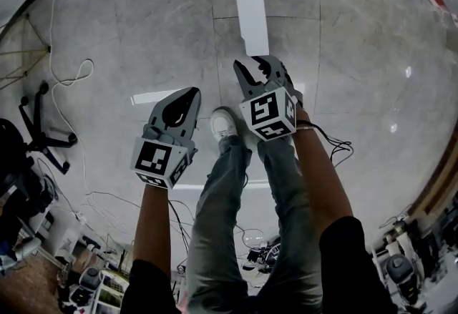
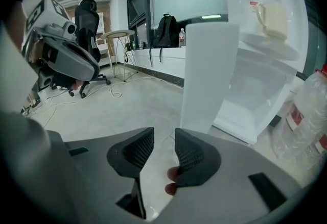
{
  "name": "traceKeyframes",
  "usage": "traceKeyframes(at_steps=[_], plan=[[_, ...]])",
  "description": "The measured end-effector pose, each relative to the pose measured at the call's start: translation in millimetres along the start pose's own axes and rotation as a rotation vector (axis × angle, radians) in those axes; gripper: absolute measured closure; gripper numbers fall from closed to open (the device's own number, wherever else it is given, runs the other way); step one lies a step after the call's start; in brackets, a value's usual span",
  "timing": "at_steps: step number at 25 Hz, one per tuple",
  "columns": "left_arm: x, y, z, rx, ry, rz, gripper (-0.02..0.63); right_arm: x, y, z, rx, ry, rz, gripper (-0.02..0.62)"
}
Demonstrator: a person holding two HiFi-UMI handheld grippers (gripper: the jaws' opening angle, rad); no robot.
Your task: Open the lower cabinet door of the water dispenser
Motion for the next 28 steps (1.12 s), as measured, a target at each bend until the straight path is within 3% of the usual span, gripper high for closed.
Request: traceKeyframes(at_steps=[8, 16, 28], plan=[[-6.2, -11.1, -16.2, -0.005, 0.002, -0.003, 0.595, -28.2, -6.6, 6.2, 0.082, 0.028, -0.025, 0.48], [-5.4, -21.5, -35.2, -0.032, 0.0, -0.013, 0.595, -68.9, 2.8, -5.9, 0.17, 0.108, 0.005, 0.575], [6.9, -66.1, -90.2, 0.02, 0.045, -0.007, 0.595, -149.6, -2.1, -54.1, 0.257, 0.206, -0.007, 0.581]])
Point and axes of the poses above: the fingertips, and each gripper's own axes: x forward along the fingers, z to its left, y out of its underside, the point moved 7 cm from there along -x, backward along the fingers, and after that the axes turned 11 degrees about -x, right-handed, at the moved point
